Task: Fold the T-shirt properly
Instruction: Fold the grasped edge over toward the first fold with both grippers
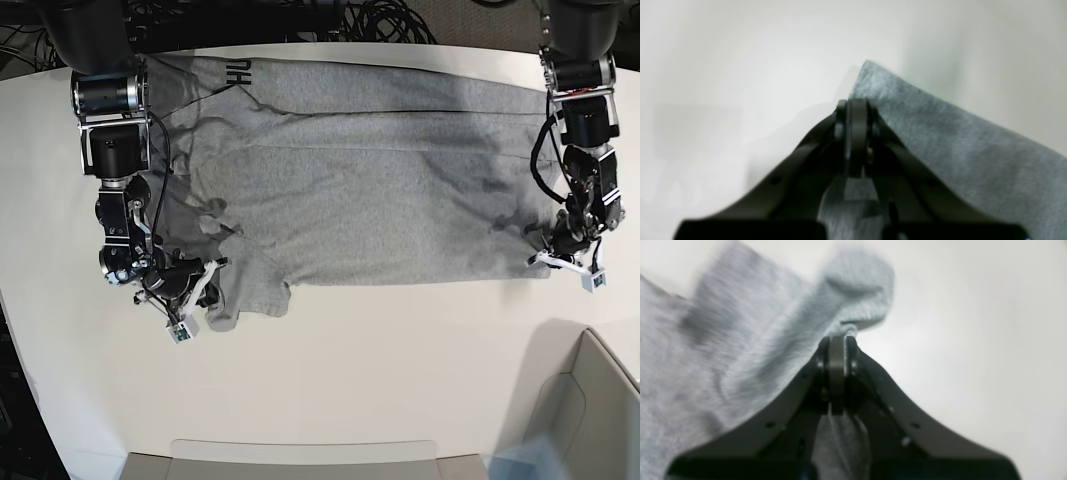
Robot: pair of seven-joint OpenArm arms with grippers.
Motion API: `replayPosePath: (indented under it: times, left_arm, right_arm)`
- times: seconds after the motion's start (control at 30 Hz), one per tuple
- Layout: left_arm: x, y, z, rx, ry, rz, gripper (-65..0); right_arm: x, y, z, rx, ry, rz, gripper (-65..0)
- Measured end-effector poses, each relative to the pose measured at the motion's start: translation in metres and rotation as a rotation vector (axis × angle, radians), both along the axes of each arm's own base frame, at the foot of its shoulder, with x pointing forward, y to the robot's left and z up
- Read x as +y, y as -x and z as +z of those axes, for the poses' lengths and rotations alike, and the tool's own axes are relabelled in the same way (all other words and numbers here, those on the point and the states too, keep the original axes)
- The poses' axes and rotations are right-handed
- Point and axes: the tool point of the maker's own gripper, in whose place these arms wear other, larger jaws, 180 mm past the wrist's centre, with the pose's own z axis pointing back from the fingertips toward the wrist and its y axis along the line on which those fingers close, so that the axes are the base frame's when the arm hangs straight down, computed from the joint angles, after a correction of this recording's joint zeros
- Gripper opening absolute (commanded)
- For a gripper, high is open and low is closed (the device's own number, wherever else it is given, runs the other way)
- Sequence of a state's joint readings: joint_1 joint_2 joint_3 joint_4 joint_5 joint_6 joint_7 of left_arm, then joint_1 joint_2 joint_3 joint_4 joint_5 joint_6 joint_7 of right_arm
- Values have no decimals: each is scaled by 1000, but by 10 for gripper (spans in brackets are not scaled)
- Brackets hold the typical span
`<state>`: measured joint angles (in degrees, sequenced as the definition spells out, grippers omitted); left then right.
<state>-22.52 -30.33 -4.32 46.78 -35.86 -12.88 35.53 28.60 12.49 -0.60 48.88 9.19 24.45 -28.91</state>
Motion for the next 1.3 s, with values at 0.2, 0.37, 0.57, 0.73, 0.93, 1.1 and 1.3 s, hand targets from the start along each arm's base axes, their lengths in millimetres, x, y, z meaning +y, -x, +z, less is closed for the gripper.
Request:
replayPosePath:
  times: [0.2, 0.37, 0.57, 0.73, 0.93, 1.1, 1.3]
  left_arm:
    - [-12, -3, 11, -43, -14, -41, -650]
    - [-16, 4, 13, -52, -34, -64, -650]
    - [-13, 9, 29, -62, -12, -52, -650]
    - [-8, 25, 37, -51, -26, -54, -650]
    - [-18, 34, 40, -50, -40, -97, -650]
    - [-23, 53, 33, -21, -58, -122, -650]
    - [-12, 70, 44, -49, -75, -93, -650]
  right_arm:
    - [2, -2, 22, -80, 7, 21, -650]
    - [1, 11, 21, -86, 26, 36, -650]
    - [-12, 24, 32, -88, 50, 5, -650]
    - [-29, 34, 41, -103, 67, -35, -650]
    - [-38, 50, 50, -113, 96, -54, -650]
    - [-41, 68, 62, -131, 127, -57, -650]
    - [-43, 89, 67, -138, 153, -56, -650]
